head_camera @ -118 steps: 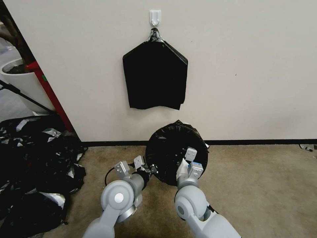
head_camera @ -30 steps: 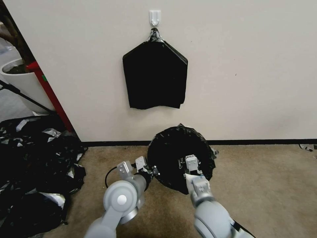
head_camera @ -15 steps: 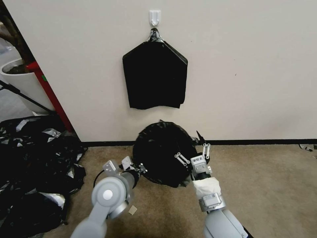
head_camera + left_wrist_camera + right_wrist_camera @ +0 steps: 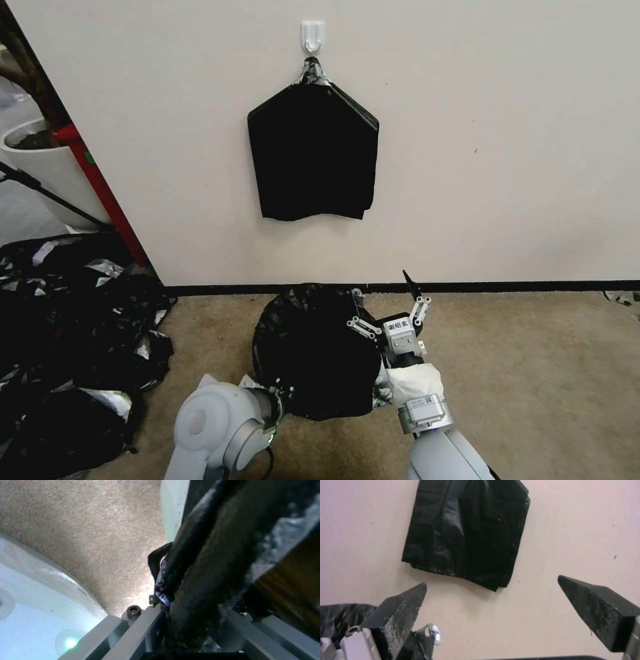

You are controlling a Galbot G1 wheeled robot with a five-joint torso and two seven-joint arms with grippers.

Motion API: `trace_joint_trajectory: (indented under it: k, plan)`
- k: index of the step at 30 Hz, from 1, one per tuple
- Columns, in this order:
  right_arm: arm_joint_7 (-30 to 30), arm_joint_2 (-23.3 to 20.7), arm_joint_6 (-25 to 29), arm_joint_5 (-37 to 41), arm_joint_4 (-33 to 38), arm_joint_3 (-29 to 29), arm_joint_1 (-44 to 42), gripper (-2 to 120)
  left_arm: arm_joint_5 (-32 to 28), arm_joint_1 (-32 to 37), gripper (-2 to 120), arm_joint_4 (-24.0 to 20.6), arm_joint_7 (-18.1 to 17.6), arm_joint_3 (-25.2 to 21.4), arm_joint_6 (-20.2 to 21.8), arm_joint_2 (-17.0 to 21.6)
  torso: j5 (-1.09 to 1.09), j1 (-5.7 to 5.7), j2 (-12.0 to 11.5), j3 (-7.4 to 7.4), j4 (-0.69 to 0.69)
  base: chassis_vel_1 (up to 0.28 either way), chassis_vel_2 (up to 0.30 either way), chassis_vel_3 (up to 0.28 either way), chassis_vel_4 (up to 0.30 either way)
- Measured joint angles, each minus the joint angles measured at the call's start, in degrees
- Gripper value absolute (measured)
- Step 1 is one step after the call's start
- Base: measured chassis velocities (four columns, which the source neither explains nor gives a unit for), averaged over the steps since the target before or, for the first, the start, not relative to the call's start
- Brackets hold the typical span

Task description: Place a trash bag onto the trash bin.

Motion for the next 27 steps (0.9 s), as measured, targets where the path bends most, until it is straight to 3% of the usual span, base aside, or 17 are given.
trace_joint_trajectory:
  k: [17,22,27]
  plan:
    - [0.07,0.79,-0.87,0.24,-0.93,0.31,-0.72,100,2.42,-4.63,0,8.64,0.67,0.50,-0.24,-1.83,-0.01,0.00,0.00,0.00,-0.01,0.000,0.000,0.000,0.000]
    - [0.07,0.80,-0.96,0.29,-1.31,0.31,-0.42,100,2.68,-5.04,14,9.07,1.12,0.67,-0.07,-1.89,-0.01,0.00,0.00,0.00,-0.01,0.000,0.000,0.000,0.000]
    - [0.06,0.77,-1.01,0.44,-1.80,0.26,0.04,100,2.54,-5.23,35,9.31,1.52,0.21,0.01,-1.59,-0.01,0.00,0.00,0.00,-0.01,0.000,0.000,0.000,0.000]
